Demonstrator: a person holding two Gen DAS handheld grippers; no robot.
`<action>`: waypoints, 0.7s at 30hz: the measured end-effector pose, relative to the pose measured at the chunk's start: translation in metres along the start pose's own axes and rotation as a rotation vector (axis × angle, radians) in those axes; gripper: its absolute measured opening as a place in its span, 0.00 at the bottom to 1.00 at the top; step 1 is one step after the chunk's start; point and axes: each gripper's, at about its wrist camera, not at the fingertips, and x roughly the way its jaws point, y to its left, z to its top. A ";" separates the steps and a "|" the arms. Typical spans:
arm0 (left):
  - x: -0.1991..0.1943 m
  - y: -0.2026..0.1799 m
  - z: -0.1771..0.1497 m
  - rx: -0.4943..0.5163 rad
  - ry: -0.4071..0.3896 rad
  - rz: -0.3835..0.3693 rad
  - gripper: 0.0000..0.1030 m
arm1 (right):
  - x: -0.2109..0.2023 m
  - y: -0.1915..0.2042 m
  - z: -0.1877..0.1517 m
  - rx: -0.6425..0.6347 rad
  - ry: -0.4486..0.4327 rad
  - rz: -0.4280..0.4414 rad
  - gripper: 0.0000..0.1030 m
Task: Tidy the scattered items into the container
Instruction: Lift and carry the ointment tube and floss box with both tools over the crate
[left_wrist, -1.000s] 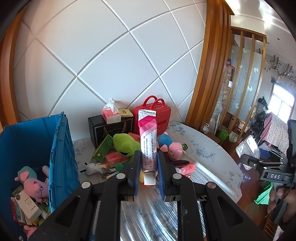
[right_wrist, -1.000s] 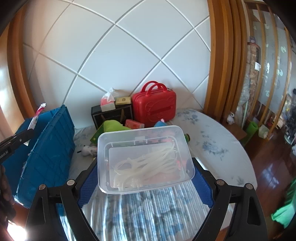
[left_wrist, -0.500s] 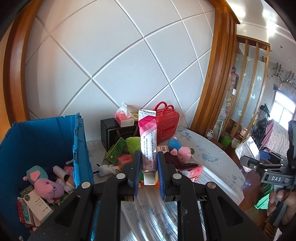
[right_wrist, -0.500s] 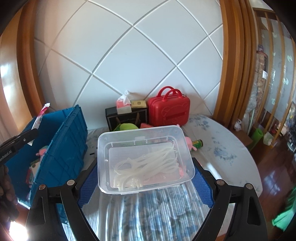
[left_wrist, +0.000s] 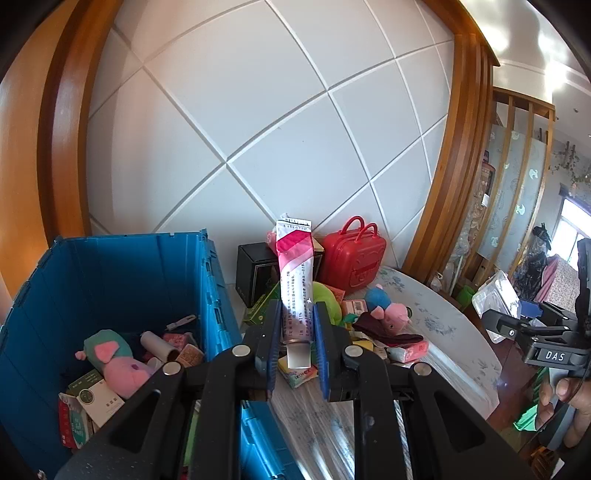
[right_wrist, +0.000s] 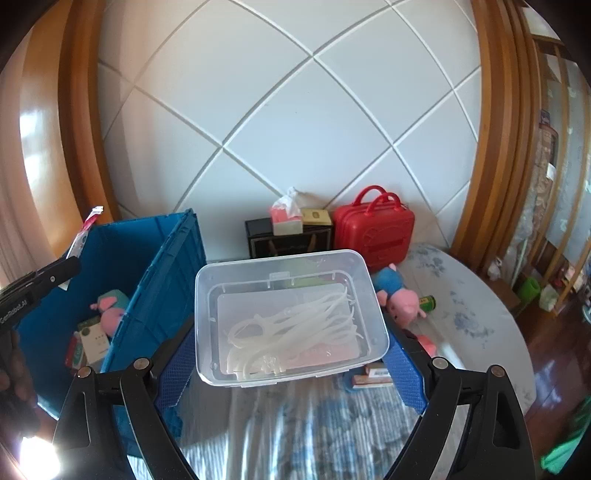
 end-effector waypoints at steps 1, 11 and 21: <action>-0.001 0.006 0.000 -0.005 -0.003 0.006 0.16 | 0.002 0.006 0.002 -0.006 0.000 0.006 0.88; -0.007 0.061 0.002 -0.059 -0.004 0.080 0.16 | 0.024 0.070 0.023 -0.092 0.001 0.077 0.88; -0.020 0.125 -0.004 -0.134 -0.007 0.175 0.16 | 0.045 0.147 0.039 -0.196 0.005 0.169 0.88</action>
